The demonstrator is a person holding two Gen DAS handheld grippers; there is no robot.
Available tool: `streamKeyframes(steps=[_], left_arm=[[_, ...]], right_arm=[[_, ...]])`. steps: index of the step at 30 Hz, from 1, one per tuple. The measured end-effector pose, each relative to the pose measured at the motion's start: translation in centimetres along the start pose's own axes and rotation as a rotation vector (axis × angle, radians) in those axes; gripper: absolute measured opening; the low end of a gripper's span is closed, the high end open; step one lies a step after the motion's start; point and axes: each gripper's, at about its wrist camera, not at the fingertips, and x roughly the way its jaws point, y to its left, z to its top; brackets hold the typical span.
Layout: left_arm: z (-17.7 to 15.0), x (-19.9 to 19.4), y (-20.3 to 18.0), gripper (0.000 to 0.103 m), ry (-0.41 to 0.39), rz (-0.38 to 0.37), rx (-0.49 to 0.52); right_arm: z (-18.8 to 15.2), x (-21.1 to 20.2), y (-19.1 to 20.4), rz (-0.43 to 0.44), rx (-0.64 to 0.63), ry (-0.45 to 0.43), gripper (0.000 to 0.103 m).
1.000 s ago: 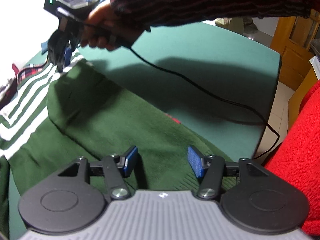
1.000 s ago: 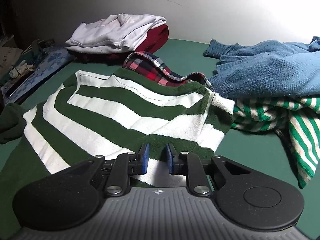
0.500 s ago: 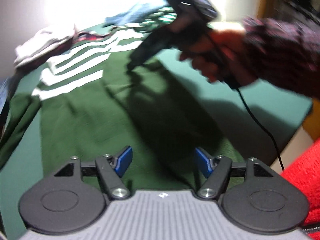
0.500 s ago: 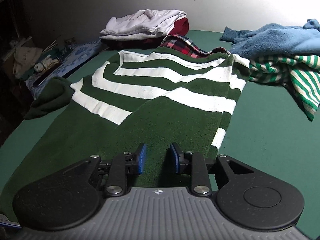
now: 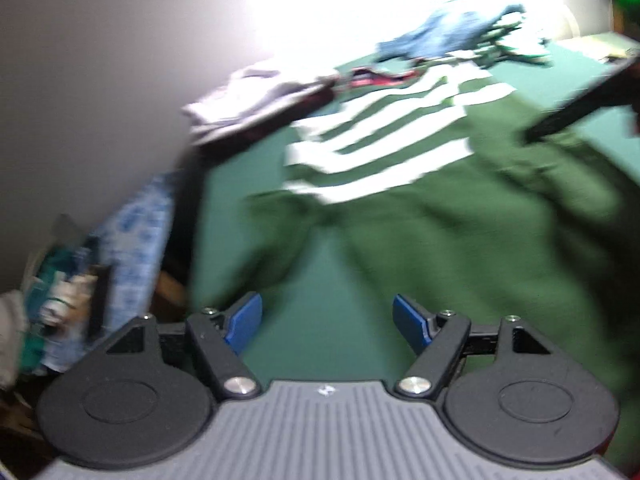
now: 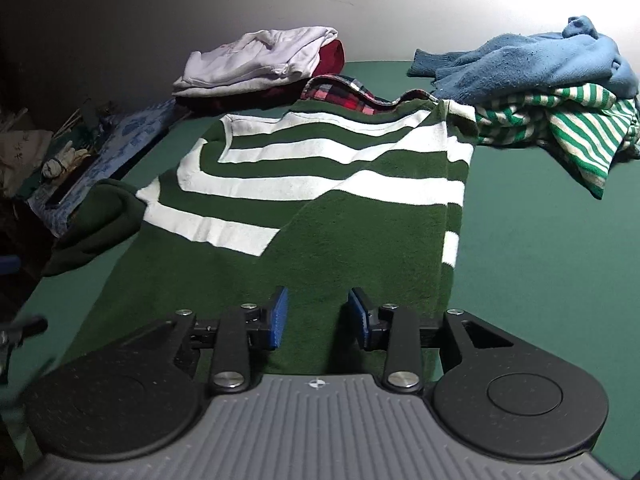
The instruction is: Fold clothes
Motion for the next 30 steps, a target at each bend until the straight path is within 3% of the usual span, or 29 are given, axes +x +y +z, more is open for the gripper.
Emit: streamKeyframes(steps=[3, 7, 14, 18, 22, 26, 30], left_arm=[[-0.2, 2.1, 4.3, 0.073, 0.015, 0.01, 0.033], [-0.2, 5.4, 7.4, 0.047, 0.044, -0.029, 0.096], [-0.9, 7.8, 7.7, 0.047, 0.05, -0.097, 0.179], [-1.4, 7.6, 7.6, 0.054, 0.021, -0.121, 0.21], [-1.6, 8.2, 8.1, 0.045, 0.034, -0.129, 0.185], [-1.7, 8.4, 8.9, 0.017, 0.036, -0.159, 0.122], [-2.1, 7.7, 9.3, 0.01, 0.016, -0.165, 0.058]], right_arm=[[-0.7, -0.9, 2.3, -0.015, -0.026, -0.005, 0.037], [-1.3, -1.3, 5.9, -0.053, -0.101, -0.017, 0.038], [-1.8, -1.4, 10.0, -0.104, -0.197, -0.041, 0.043], [-1.9, -1.5, 11.2, -0.096, -0.187, -0.045, 0.043], [-0.9, -1.0, 12.4, -0.026, -0.143, -0.042, 0.042], [1.4, 0.8, 13.8, 0.091, -0.031, -0.031, 0.042], [4.1, 3.9, 15.7, 0.216, 0.111, 0.01, 0.042]])
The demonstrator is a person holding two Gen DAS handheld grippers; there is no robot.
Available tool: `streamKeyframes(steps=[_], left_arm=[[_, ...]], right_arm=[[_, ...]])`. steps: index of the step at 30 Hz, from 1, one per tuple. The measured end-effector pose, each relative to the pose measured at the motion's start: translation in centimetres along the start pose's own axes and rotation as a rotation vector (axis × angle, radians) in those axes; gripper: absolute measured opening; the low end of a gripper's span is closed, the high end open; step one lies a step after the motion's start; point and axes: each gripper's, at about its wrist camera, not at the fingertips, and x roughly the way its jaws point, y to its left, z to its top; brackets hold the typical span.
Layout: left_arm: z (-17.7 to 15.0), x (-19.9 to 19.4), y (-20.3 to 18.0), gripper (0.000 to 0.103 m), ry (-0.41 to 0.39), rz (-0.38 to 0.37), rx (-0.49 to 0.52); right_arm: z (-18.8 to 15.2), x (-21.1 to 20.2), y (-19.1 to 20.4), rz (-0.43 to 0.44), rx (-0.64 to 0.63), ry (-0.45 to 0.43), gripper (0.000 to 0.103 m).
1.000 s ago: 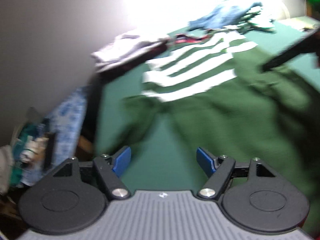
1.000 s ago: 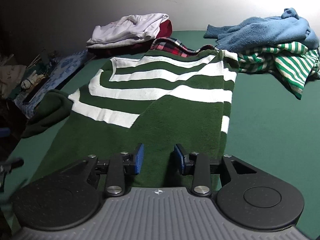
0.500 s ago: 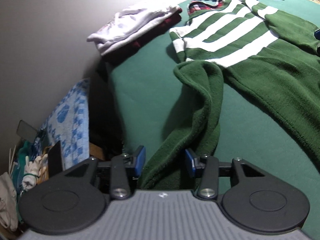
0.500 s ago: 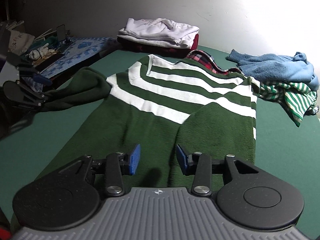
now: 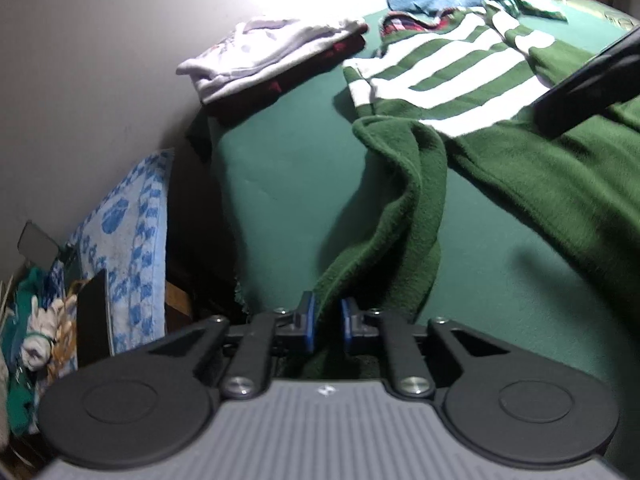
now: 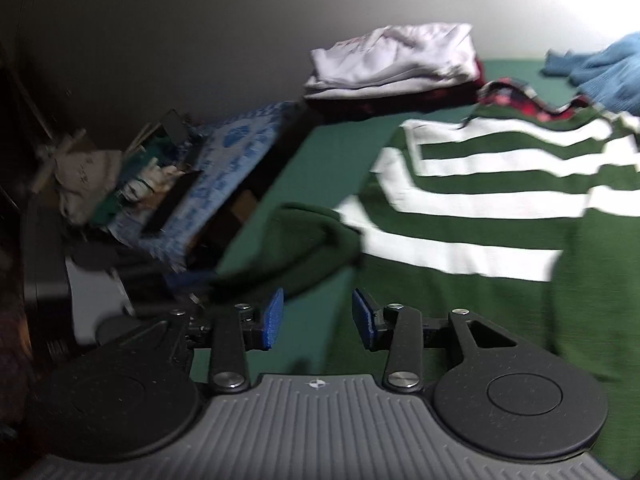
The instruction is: Fold clothes
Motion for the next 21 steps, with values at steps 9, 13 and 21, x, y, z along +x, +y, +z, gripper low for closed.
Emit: streamKeyframes(steps=[9, 13, 21], left_arm=[[1.1, -5.2, 3.2, 0.006, -0.123, -0.083, -0.231], [2.8, -6.8, 5.1, 0.006, -0.181, -0.125, -0.286], [7.0, -9.3, 3.2, 0.006, -0.247, -0.212, -0.198]], right_arm=[[0.8, 4.6, 2.5, 0.059, 0.04, 0.082, 0.042], [-0.1, 4.6, 1.8, 0.074, 0.023, 0.149, 0.043], [-1.6, 5.2, 4.7, 0.108, -0.074, 0.148, 0.046]])
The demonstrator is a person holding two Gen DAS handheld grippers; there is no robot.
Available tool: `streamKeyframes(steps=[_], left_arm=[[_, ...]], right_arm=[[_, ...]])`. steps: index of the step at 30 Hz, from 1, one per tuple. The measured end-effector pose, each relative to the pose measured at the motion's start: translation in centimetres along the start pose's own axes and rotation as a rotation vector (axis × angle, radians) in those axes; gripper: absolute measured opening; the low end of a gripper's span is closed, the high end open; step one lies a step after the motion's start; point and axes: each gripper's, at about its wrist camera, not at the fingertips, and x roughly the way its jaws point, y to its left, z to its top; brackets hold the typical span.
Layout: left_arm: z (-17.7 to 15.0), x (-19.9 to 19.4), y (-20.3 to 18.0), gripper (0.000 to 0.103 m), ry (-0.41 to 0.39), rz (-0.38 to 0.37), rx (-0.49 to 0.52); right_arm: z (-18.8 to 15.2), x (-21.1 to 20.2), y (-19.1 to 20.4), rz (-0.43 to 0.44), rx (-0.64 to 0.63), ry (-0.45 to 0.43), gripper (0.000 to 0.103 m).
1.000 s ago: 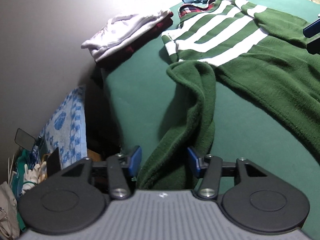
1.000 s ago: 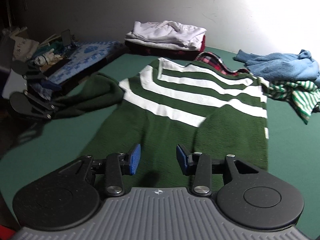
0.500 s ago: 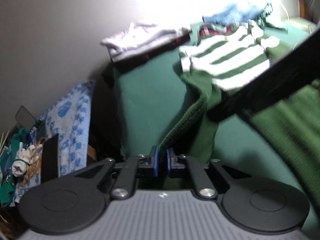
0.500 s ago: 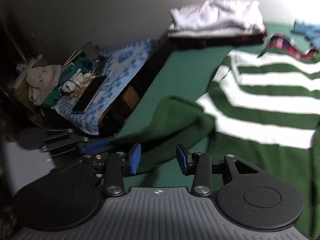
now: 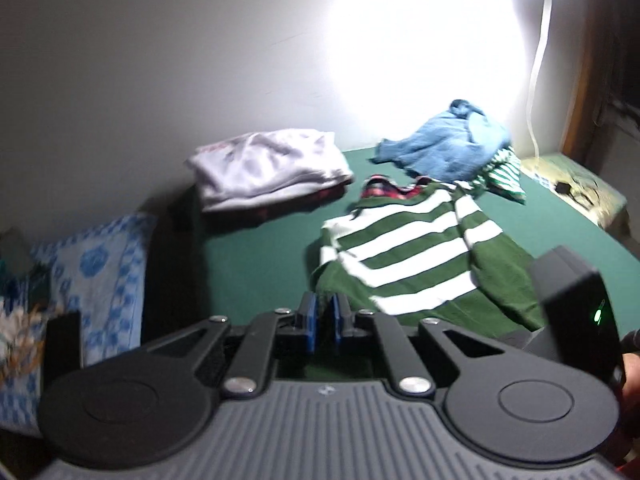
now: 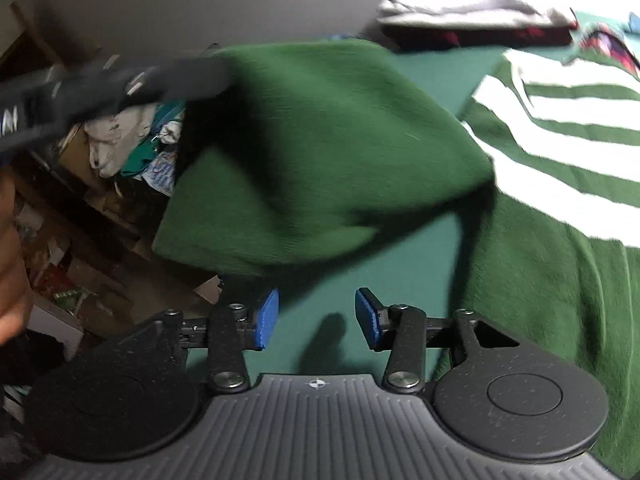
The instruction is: Fold clothes
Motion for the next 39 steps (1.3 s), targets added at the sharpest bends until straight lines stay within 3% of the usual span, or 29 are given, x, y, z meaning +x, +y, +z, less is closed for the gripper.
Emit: streamKeyframes(steps=[2, 5, 9, 12, 16, 20, 23, 24, 26, 27, 28, 29, 31, 33, 36, 39], left_arm=[[-0.1, 0.7, -1.6, 0.006, 0.03, -0.057, 0.012], [-1.5, 1.6, -4.7, 0.011, 0.07, -0.137, 0.047], [-4.3, 2.5, -7.5, 0.013, 0.132, -0.206, 0.045], [-6.5, 2.3, -8.7, 0.023, 0.183, -0.223, 0.056], [-8.8, 0.2, -8.7, 0.035, 0.208, -0.137, 0.115], [-10.2, -1.4, -6.4, 0.063, 0.215, -0.031, 0.083], [-11.0, -1.2, -4.5, 0.064, 0.226, 0.081, 0.043], [-11.2, -0.8, -4.1, 0.064, 0.225, 0.115, 0.039], [-11.4, 0.0, -3.6, 0.064, 0.211, 0.186, 0.056], [-11.5, 0.3, -3.6, 0.064, 0.191, 0.224, 0.09], [-11.5, 0.7, -3.6, 0.064, 0.171, 0.261, 0.123], [-11.6, 1.4, -3.6, 0.064, 0.159, 0.288, 0.173], [-11.7, 2.8, -3.7, 0.064, 0.155, 0.308, 0.264], [-11.7, 4.1, -3.5, 0.065, 0.173, 0.275, 0.304], [-11.6, 5.4, -3.3, 0.062, 0.187, 0.213, 0.318], [-11.4, 6.1, -3.5, 0.036, 0.195, 0.164, 0.3]], right_arm=[[-0.2, -0.7, 0.2, 0.01, -0.037, -0.005, 0.047], [-0.8, -2.7, -2.0, -0.019, 0.008, 0.001, 0.047], [-2.6, -6.8, -5.9, -0.152, 0.1, -0.017, 0.047], [-3.4, -9.4, -7.7, -0.242, 0.14, -0.061, 0.048], [-3.1, -11.0, -7.6, -0.256, 0.148, -0.149, 0.049], [-2.0, -9.9, -4.5, -0.192, -0.011, -0.205, 0.05], [-1.3, -7.8, -2.4, -0.198, -0.147, -0.241, 0.065], [-0.8, -6.6, -2.2, -0.215, -0.18, -0.242, 0.065], [-0.1, -4.8, -2.0, -0.276, -0.207, -0.22, 0.057], [0.2, -4.2, -2.2, -0.301, -0.208, -0.205, 0.04], [0.4, -4.1, -2.6, -0.316, -0.192, -0.19, 0.015], [0.6, -4.4, -3.1, -0.311, -0.156, -0.18, 0.01], [0.7, -6.0, -5.0, -0.22, -0.034, -0.207, 0.009], [0.6, -8.3, -7.3, -0.091, 0.116, -0.249, 0.009], [-0.4, -10.8, -11.0, 0.008, 0.331, -0.278, 0.009], [-2.2, -11.4, -13.5, -0.022, 0.46, -0.243, 0.009]])
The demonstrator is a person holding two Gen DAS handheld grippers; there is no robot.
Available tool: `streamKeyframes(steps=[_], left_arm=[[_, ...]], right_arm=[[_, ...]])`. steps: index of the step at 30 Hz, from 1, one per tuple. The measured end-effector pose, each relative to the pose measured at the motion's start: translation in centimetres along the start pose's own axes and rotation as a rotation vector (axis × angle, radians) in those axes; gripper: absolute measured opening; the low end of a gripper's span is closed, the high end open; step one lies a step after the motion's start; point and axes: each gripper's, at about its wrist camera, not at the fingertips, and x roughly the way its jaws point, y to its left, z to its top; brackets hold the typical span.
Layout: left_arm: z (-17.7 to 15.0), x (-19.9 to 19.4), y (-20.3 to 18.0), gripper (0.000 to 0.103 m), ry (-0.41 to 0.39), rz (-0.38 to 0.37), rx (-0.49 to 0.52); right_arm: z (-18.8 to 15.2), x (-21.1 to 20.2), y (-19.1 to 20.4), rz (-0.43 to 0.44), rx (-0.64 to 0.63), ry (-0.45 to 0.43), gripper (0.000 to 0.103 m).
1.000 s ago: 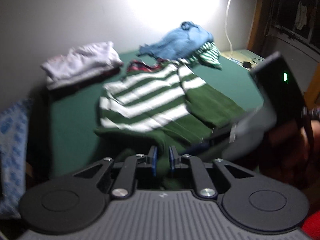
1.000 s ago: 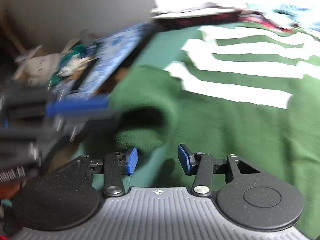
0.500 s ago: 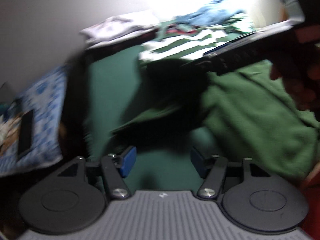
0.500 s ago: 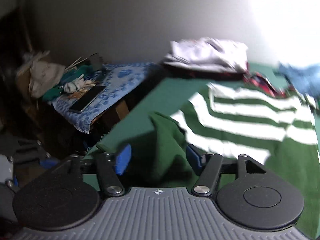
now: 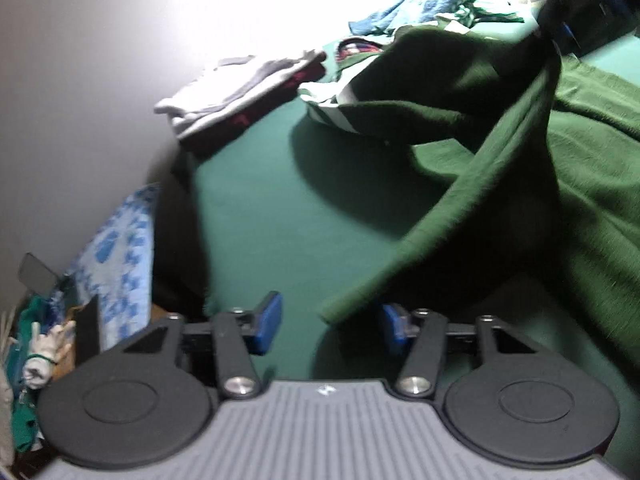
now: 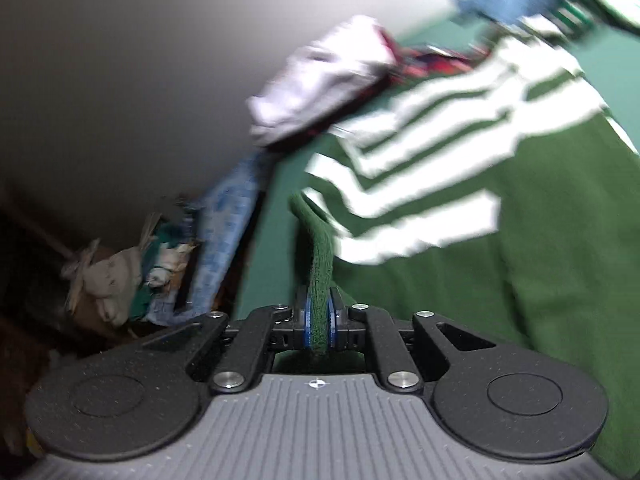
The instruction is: Fold clothes
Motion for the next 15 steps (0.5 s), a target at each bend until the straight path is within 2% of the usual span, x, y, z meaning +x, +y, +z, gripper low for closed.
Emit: streamKeyframes(steps=[1, 3, 4, 6, 8, 9, 10, 11, 14, 15], left_arm=[[0.1, 0.1, -0.1, 0.026, 0.003, -0.022, -0.01], [0.6, 0.2, -0.8, 0.018, 0.001, -0.05, -0.03], [0.8, 0.1, -1.3, 0.011, -0.002, -0.057, -0.033], [0.8, -0.4, -1.7, 0.01, -0.012, -0.066, -0.058], [0.7, -1.0, -2.1, 0.009, -0.021, -0.074, -0.089], [0.6, -1.4, -2.3, 0.009, -0.024, -0.078, -0.107], [0.6, -1.8, -2.4, 0.009, -0.026, -0.081, -0.125], [0.5, -2.1, -2.4, 0.009, -0.025, -0.086, -0.145], [0.3, -3.1, -2.5, 0.009, -0.032, -0.098, -0.183], [0.3, -3.4, -2.5, 0.009, -0.037, -0.094, -0.189]], right_arm=[[-0.3, 0.0, -0.7, -0.039, 0.016, 0.011, 0.014], [-0.9, 0.0, -1.8, -0.135, 0.041, 0.026, 0.024], [-1.1, -0.1, -1.7, -0.17, 0.032, 0.013, 0.025], [-1.5, -0.5, -0.9, -0.227, -0.02, -0.035, 0.025], [-1.7, -1.2, 1.7, -0.271, -0.192, -0.124, 0.026], [-2.0, -1.4, 3.2, -0.282, -0.295, -0.159, 0.032], [-2.1, -1.2, 4.4, -0.253, -0.36, -0.158, 0.04], [-2.2, -0.9, 5.5, -0.222, -0.422, -0.154, 0.042], [-2.8, 2.2, 7.3, -0.178, -0.488, -0.055, 0.041], [-3.0, 3.0, 7.4, -0.22, -0.498, -0.042, 0.041]])
